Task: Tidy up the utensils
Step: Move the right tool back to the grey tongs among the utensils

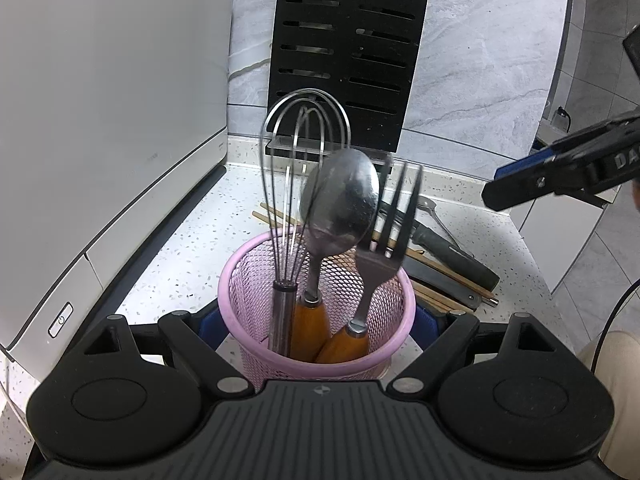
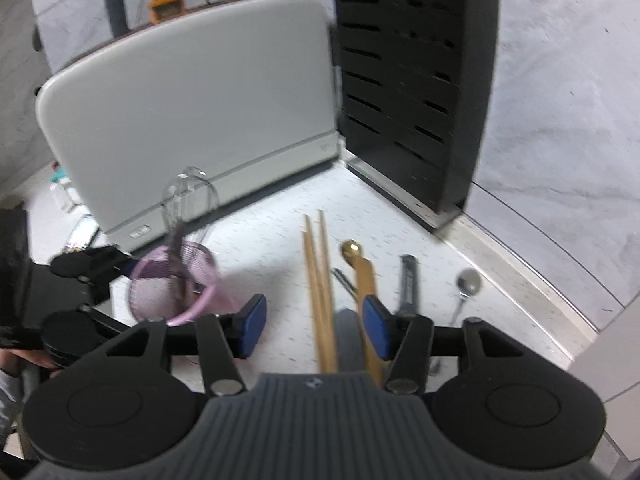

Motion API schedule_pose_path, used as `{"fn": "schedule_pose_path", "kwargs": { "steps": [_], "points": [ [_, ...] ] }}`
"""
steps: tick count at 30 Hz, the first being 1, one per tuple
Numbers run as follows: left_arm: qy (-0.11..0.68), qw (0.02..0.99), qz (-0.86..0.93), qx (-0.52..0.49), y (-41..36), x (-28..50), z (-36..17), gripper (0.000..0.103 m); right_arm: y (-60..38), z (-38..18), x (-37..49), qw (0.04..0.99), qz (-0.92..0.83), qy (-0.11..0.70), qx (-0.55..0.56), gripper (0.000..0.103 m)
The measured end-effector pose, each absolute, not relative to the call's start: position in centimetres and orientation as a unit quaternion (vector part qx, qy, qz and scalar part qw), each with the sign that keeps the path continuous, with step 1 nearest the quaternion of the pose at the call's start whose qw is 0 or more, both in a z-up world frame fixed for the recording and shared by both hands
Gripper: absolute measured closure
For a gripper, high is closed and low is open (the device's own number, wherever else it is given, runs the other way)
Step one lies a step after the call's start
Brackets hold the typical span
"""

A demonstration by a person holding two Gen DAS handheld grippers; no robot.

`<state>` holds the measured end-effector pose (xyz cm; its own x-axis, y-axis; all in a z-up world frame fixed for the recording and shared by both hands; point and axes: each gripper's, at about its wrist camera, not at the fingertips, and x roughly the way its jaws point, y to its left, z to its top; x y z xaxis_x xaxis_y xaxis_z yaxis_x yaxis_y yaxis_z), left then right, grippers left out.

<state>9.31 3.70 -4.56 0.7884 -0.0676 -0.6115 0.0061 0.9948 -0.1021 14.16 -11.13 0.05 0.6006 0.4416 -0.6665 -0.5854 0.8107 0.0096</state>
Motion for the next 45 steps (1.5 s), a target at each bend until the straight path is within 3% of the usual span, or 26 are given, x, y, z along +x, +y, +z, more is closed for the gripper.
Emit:
{"fn": "schedule_pose_path", "kwargs": {
  "steps": [2, 7, 12, 14, 26, 30, 45],
  "points": [
    [0.325, 0.944, -0.019, -0.047, 3.7, 9.3, -4.5, 0.001, -11.5, -0.5, 14.8, 0.887, 0.281, 0.352, -0.101, 0.042],
    [0.325, 0.944, -0.019, -0.048, 3.7, 9.3, -4.5, 0.001, -12.9, -1.9, 17.0, 0.883, 0.261, 0.386, -0.058, 0.045],
    [0.325, 0.944, -0.019, -0.048, 3.8, 9.4, -4.5, 0.001, -12.9, -3.3, 19.0, 0.877, 0.238, 0.411, -0.073, 0.071],
    [0.325, 0.944, -0.019, -0.048, 3.8, 9.4, -4.5, 0.001, -12.6, -3.7, 19.8, 0.872, 0.236, 0.420, -0.084, 0.076],
    [0.325, 0.944, -0.019, -0.048, 3.7, 9.4, -4.5, 0.001, -10.6, -5.5, 25.0, 0.849, 0.230, 0.450, -0.157, 0.074],
    [0.326, 0.944, -0.021, -0.051, 3.9, 9.5, -4.5, 0.001, -10.3, -6.1, 27.0, 0.832, 0.205, 0.497, -0.138, 0.063],
    [0.326, 0.944, -0.023, -0.051, 4.0, 9.5, -4.5, 0.001, -8.3, -6.9, 29.6, 0.810, 0.181, 0.533, -0.164, 0.076]
  ]
}}
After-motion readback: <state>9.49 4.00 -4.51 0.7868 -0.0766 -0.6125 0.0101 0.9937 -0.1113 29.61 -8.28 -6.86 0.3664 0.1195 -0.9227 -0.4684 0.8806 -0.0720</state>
